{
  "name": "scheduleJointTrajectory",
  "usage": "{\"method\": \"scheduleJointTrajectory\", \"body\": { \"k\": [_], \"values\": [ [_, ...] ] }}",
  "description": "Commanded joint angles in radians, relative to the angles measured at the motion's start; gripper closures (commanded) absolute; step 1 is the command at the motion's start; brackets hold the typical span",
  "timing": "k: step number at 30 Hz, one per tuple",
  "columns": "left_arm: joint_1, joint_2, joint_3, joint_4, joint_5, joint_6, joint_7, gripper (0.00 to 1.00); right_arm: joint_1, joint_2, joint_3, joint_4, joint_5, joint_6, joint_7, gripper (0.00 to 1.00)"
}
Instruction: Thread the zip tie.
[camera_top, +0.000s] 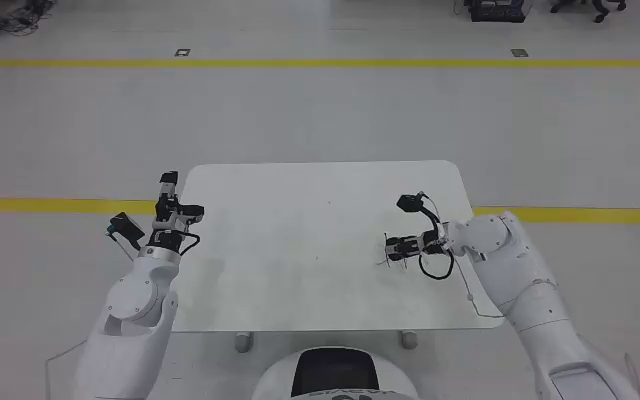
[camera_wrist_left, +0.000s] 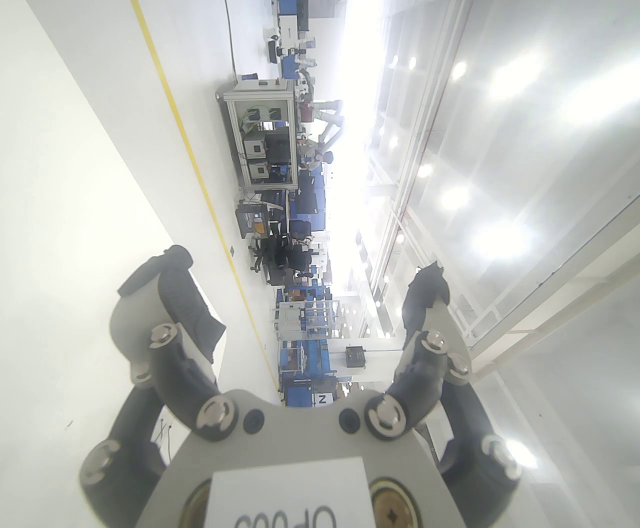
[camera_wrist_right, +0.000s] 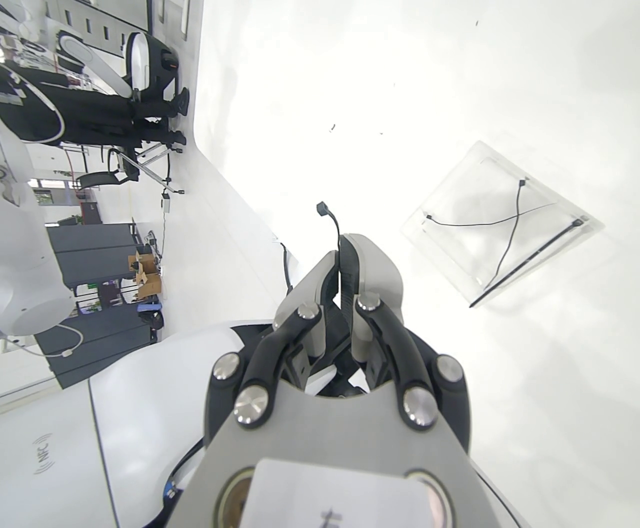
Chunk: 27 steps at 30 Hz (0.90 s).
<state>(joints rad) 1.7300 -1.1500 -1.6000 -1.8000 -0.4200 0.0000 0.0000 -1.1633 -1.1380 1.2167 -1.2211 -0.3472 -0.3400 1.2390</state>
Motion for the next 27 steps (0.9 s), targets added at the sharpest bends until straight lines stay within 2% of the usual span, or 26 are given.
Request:
{"method": "scheduleJointTrajectory", "body": {
  "k": [1, 5, 7, 9, 12, 13, 15, 23, 24, 27],
  "values": [
    [0.000, 0.000, 0.000, 0.000, 0.000, 0.000, 0.000, 0.00, 0.000, 0.000, 0.000, 0.000, 0.000, 0.000, 0.000, 1.00],
    [0.000, 0.000, 0.000, 0.000, 0.000, 0.000, 0.000, 0.00, -0.010, 0.000, -0.009, -0.011, -0.006, 0.009, -0.030, 1.00],
    [0.004, 0.003, 0.025, -0.024, 0.121, 0.014, -0.004, 0.00, -0.014, 0.000, -0.013, -0.017, 0.001, 0.041, -0.048, 1.00],
    [0.022, 0.004, 0.068, -0.073, 0.266, 0.017, 0.009, 0.00, -0.012, -0.001, -0.014, -0.019, 0.027, 0.075, -0.059, 1.00],
    [0.044, 0.002, 0.127, -0.128, 0.366, 0.014, 0.013, 0.00, -0.001, -0.004, -0.014, -0.005, 0.089, 0.138, -0.057, 1.00],
    [0.053, -0.001, 0.152, -0.144, 0.377, -0.008, 0.015, 0.00, 0.008, -0.007, -0.016, 0.004, 0.116, 0.172, -0.057, 1.00],
    [0.053, -0.001, 0.152, -0.144, 0.377, -0.008, 0.015, 0.00, 0.021, -0.008, -0.021, 0.013, 0.138, 0.192, -0.059, 1.00],
    [0.052, -0.001, 0.154, -0.146, 0.380, -0.009, 0.011, 0.00, 0.021, -0.008, -0.021, 0.013, 0.138, 0.192, -0.059, 1.00],
    [0.047, 0.000, 0.164, -0.148, 0.405, -0.010, -0.005, 0.00, 0.013, -0.009, -0.022, 0.013, 0.137, 0.200, -0.080, 1.00],
    [0.032, 0.003, 0.223, -0.158, 0.581, -0.019, -0.048, 0.00, 0.006, -0.010, -0.022, 0.011, 0.166, 0.250, -0.113, 1.00]
  ]
}}
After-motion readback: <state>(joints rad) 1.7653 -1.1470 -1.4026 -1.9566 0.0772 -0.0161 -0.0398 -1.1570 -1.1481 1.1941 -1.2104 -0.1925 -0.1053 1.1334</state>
